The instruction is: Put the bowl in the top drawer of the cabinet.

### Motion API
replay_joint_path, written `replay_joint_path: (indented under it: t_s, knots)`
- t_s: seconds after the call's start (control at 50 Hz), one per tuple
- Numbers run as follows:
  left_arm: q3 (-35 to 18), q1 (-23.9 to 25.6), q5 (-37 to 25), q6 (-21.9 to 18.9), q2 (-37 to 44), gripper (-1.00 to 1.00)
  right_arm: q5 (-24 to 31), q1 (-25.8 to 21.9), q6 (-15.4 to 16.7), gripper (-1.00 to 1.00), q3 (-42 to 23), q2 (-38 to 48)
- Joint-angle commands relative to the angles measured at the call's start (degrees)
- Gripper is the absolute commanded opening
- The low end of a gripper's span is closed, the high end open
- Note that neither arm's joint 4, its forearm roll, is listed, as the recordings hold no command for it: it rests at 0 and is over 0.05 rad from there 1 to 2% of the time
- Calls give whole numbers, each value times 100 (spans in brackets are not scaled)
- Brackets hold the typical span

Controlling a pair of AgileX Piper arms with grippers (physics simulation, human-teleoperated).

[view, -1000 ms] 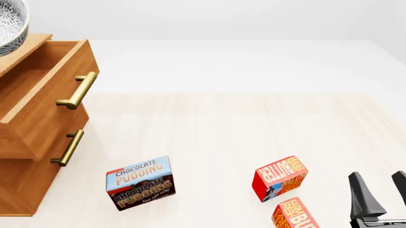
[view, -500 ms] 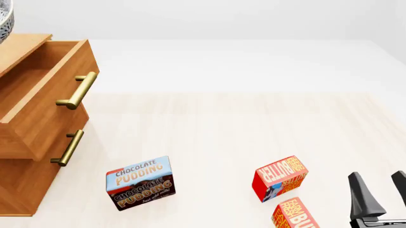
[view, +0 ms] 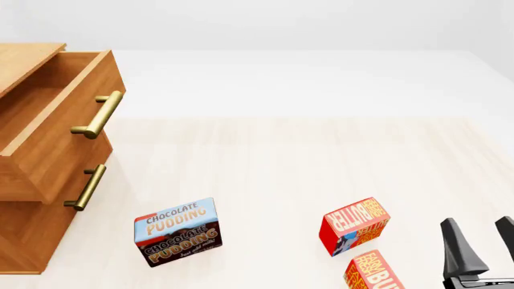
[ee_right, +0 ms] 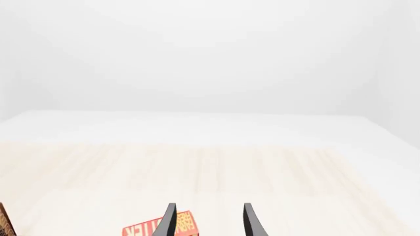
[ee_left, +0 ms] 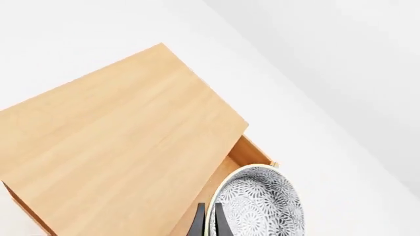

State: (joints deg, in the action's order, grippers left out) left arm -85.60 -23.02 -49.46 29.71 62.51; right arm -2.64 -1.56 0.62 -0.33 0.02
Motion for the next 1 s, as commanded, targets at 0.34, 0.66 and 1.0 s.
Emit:
replay_joint_path:
  t_s: [0.34,0.66,1.0]
  knots:
    - [29,-688,85,179,426,-100,-10,-18,3,100,0,0]
    - [298,-695,249,632,423,-100,-8,-15,11,100,0,0]
    - [275,-777,417,895,620,-100,-6,-2,8,100,0,0]
